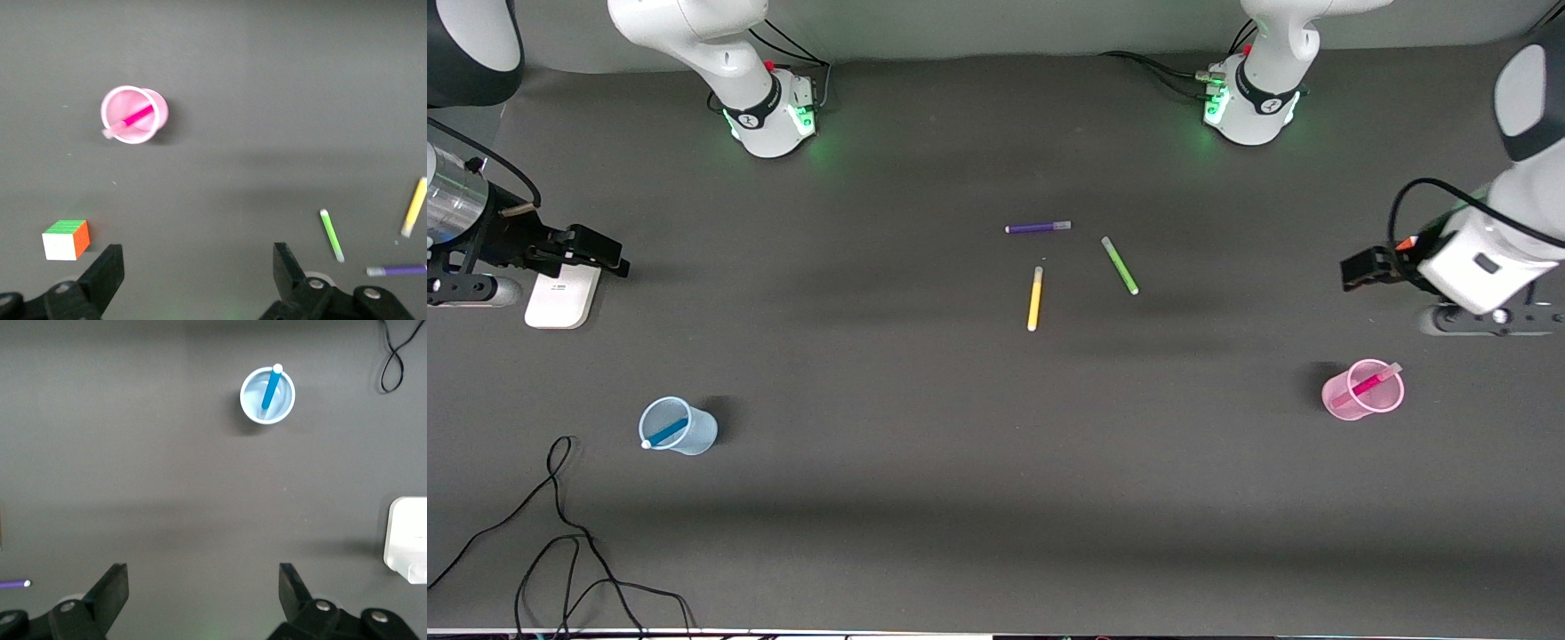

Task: Place pink and blue markers in matching cups

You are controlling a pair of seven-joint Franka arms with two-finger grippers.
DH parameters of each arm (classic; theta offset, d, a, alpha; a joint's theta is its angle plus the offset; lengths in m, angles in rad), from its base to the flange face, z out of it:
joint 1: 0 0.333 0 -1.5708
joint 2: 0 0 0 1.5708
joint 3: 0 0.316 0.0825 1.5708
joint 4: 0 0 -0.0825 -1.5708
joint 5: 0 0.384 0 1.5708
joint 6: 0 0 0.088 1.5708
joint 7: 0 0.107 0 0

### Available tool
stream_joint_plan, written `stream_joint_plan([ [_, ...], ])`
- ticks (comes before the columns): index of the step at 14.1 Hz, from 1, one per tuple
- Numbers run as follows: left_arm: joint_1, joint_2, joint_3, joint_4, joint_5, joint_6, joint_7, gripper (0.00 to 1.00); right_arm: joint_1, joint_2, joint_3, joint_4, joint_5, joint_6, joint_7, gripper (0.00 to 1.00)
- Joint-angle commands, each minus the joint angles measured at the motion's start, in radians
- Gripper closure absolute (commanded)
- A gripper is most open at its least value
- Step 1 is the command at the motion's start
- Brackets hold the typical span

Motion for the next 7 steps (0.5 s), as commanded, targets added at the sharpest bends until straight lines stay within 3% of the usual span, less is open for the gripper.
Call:
stream_joint_plan([
  [1,0.034,0.039,0.020,0.102,-0.004,0.001,0.021,0.01,-0.010,-0.042,0.002,-0.034,-0.021,0.034,-0.003,0.00],
  [5,0.057,-0.007,0.033,0.130,-0.020,-0.036,0.009,0.01,-0.007,-0.032,-0.001,-0.034,-0.021,0.069,-0.002,0.00],
  [7,0.043,-0.038,0.024,0.101,-0.014,-0.037,-0.064,0.01,-0.007,-0.029,0.001,-0.034,-0.021,0.085,-0.002,0.00],
])
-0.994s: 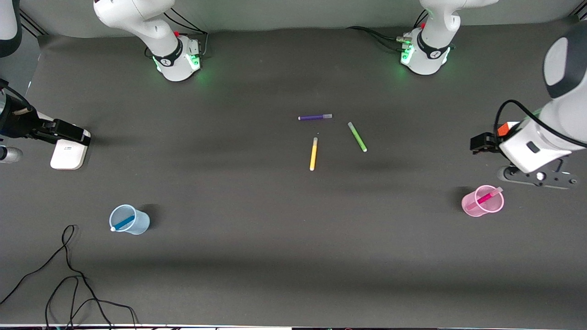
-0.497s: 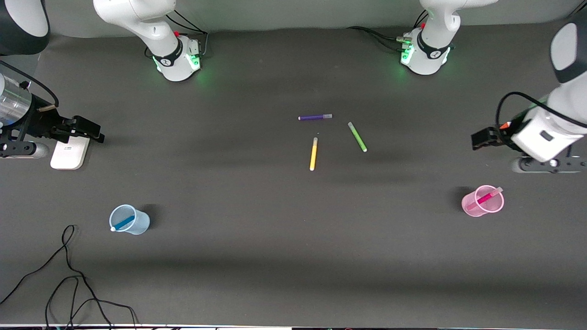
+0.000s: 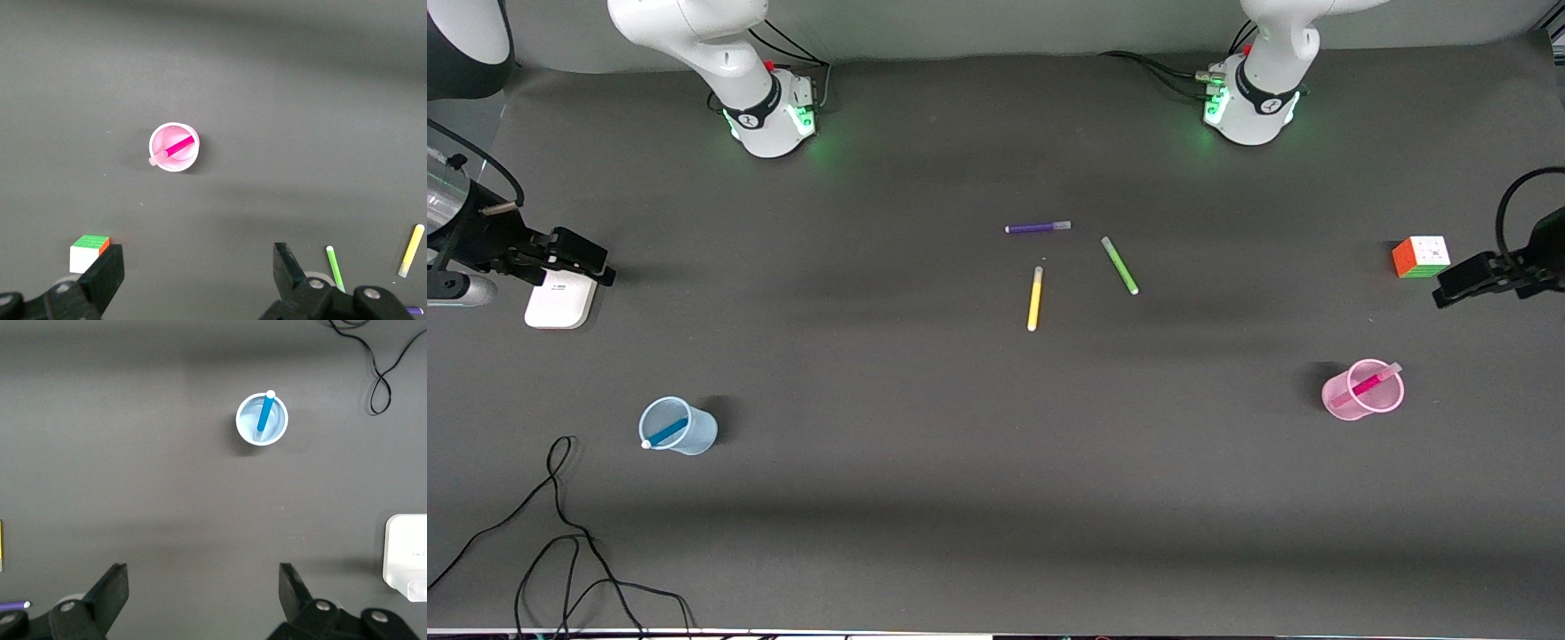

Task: Place pink and blue markers in matching cups

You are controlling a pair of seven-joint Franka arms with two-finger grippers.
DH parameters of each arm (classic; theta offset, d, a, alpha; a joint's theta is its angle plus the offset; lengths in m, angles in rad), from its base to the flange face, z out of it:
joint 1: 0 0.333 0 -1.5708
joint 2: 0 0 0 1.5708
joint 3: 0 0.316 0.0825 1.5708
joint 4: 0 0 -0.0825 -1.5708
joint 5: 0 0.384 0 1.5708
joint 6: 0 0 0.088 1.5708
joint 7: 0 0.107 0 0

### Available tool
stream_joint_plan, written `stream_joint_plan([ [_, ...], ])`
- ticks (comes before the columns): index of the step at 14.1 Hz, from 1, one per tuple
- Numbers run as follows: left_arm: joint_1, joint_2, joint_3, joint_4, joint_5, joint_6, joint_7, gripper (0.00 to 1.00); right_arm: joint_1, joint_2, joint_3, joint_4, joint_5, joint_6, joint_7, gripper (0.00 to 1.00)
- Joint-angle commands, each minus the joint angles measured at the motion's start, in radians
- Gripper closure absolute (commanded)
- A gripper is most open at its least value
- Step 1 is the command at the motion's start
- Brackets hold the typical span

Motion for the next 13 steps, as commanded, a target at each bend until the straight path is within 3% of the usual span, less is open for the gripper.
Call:
stream_joint_plan([
  [1,-0.011,-0.040,-0.007,-0.030,-0.010,-0.015,-0.085,0.01,-0.001,-0.017,0.006,-0.026,-0.019,0.028,-0.002,0.00],
  [6,-0.003,-0.050,-0.003,-0.066,-0.013,0.051,0.183,0.01,0.026,-0.010,0.013,-0.019,-0.019,0.026,0.004,0.00],
  [13,-0.011,-0.060,-0.006,-0.072,-0.012,0.039,0.154,0.01,0.048,-0.011,0.015,-0.017,-0.021,0.017,0.023,0.00],
])
